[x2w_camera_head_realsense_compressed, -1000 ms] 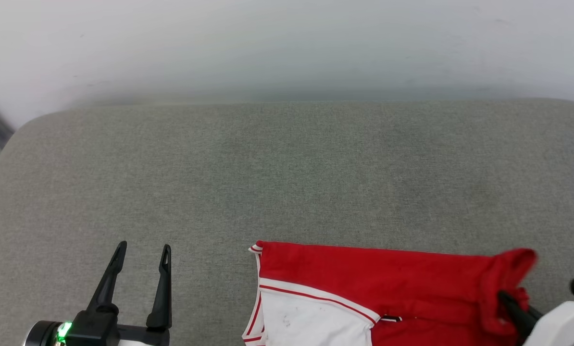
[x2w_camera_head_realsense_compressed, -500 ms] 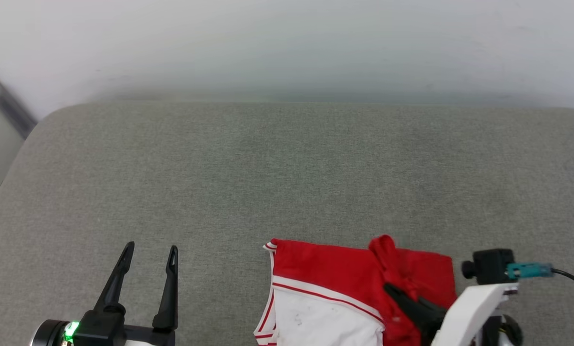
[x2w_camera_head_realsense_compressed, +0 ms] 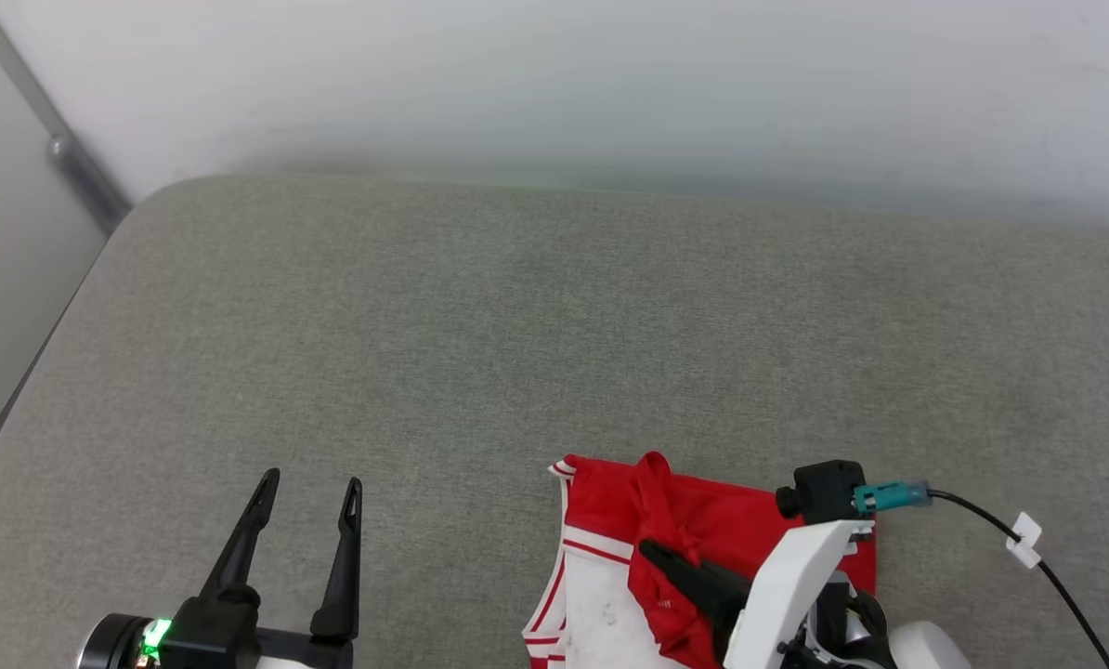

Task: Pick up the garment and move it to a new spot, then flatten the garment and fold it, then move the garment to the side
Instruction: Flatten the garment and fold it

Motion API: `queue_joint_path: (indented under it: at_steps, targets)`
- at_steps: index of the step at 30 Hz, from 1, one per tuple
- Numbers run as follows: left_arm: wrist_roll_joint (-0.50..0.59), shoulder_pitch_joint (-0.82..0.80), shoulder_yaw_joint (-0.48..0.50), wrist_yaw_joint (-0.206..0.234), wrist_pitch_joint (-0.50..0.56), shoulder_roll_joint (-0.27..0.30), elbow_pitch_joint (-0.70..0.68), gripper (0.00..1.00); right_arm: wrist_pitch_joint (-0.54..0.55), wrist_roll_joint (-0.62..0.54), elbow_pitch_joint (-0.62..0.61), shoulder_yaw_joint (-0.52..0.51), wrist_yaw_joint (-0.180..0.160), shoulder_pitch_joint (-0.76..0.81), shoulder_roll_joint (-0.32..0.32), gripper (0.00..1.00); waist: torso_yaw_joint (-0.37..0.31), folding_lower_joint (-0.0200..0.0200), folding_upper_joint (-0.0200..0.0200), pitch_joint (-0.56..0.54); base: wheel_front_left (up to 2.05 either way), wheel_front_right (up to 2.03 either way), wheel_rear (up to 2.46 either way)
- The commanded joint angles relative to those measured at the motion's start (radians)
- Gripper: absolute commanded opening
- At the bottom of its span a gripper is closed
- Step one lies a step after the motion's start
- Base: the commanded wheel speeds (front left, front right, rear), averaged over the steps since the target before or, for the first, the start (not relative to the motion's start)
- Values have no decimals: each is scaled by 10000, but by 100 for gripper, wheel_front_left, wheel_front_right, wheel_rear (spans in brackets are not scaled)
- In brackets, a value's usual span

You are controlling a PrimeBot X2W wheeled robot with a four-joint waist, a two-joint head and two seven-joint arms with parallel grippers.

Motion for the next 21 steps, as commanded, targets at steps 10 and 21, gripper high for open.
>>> queue_joint_path:
  at_steps: [10,21]
  targets:
    - [-15,-89,101,-44,-21,39,56,100,-1020,756,1614,1024,1,-838,29,100,290,0,0,40,0,0,0]
    - [23,7,34,-55,-21,25,93,100,-1496,1022,1693,1777,-1,-1637,13,100,-61,0,0,-133,0,0,0]
